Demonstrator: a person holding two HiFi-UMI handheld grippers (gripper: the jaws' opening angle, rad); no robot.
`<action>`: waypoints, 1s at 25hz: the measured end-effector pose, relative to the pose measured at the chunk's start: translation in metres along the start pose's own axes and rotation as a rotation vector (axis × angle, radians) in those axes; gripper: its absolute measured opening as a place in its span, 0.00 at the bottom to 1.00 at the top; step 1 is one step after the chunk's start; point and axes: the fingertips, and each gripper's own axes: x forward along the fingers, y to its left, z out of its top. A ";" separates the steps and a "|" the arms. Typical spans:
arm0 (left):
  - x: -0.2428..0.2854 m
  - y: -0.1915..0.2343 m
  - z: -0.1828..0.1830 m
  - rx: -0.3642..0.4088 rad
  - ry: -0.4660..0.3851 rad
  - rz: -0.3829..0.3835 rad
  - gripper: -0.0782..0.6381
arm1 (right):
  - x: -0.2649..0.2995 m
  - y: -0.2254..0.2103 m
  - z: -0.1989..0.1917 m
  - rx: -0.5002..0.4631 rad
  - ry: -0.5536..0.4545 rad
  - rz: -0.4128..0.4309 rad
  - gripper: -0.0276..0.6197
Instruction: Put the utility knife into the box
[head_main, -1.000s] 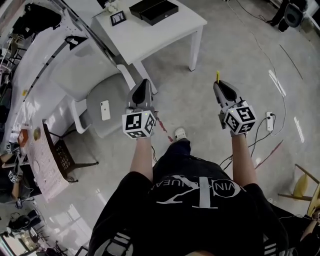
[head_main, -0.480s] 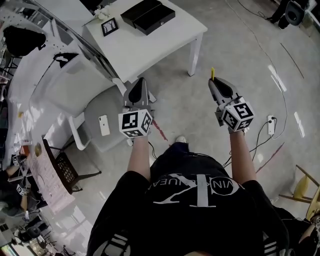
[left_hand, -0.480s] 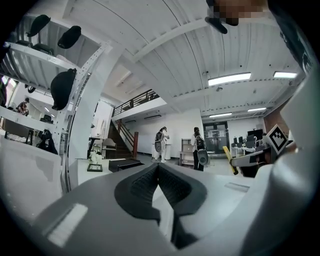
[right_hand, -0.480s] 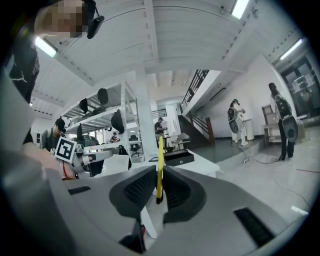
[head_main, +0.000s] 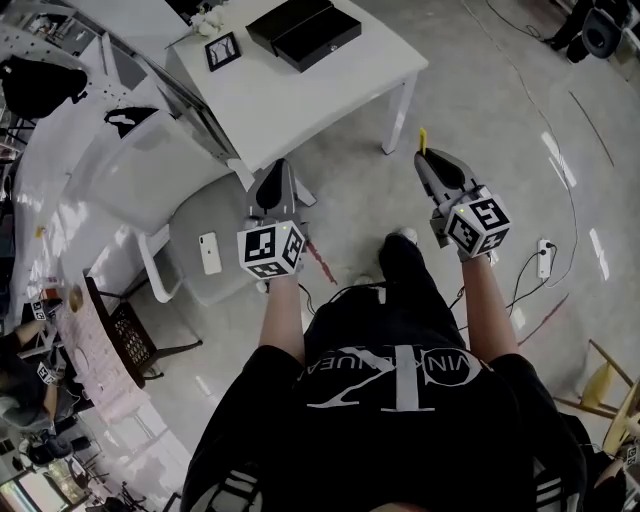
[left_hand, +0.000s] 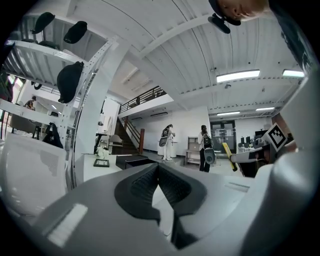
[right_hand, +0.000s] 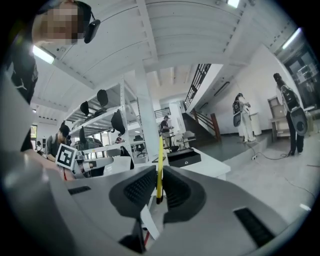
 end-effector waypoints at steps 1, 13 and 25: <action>0.002 0.003 -0.002 -0.002 0.001 0.011 0.12 | 0.006 -0.002 0.000 -0.001 0.001 0.013 0.12; 0.072 0.038 0.027 -0.030 -0.053 0.124 0.12 | 0.107 -0.054 0.040 -0.065 0.021 0.181 0.12; 0.124 0.054 0.015 -0.041 -0.002 0.247 0.12 | 0.176 -0.104 0.040 -0.043 0.076 0.301 0.12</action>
